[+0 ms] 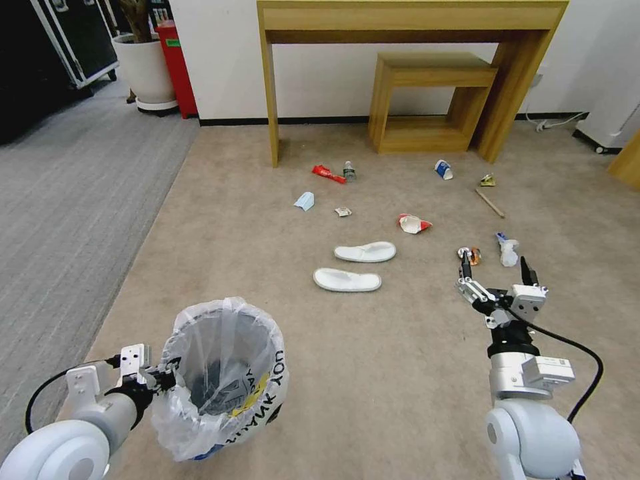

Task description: Pick up the trash bin and place the garbage on the floor into it.

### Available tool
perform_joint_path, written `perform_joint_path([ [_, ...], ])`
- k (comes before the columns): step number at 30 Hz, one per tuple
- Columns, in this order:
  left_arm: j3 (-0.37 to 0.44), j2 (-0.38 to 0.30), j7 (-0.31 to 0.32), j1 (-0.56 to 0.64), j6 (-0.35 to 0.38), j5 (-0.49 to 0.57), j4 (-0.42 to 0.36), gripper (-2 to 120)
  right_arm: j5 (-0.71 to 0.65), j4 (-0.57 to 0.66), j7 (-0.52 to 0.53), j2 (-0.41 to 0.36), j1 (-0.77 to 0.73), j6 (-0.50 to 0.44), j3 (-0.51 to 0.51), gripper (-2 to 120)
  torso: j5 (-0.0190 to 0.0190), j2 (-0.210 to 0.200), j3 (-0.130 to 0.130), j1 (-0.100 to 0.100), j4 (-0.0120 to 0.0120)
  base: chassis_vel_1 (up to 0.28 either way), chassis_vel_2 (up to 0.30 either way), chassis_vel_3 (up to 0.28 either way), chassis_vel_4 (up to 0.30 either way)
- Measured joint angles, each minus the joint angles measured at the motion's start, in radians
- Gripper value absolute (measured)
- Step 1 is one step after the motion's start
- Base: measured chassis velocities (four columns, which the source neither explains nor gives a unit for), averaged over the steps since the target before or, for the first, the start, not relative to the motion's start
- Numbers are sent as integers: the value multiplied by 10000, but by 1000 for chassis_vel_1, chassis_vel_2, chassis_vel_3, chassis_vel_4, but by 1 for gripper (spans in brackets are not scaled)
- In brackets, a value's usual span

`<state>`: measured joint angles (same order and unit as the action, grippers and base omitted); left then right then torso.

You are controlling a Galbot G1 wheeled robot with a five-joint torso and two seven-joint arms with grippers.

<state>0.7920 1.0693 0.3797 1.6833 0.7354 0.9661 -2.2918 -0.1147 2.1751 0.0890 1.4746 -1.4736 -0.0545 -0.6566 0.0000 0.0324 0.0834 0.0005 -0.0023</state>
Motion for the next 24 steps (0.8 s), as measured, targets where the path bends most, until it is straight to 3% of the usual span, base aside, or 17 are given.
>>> perform_joint_path([
  [24,15,-95,-28,-103,0,24,136,0,17,-118,-14,46,151,113,14,100,0,-1,-1,0,0,-102,98,96,-94],
])
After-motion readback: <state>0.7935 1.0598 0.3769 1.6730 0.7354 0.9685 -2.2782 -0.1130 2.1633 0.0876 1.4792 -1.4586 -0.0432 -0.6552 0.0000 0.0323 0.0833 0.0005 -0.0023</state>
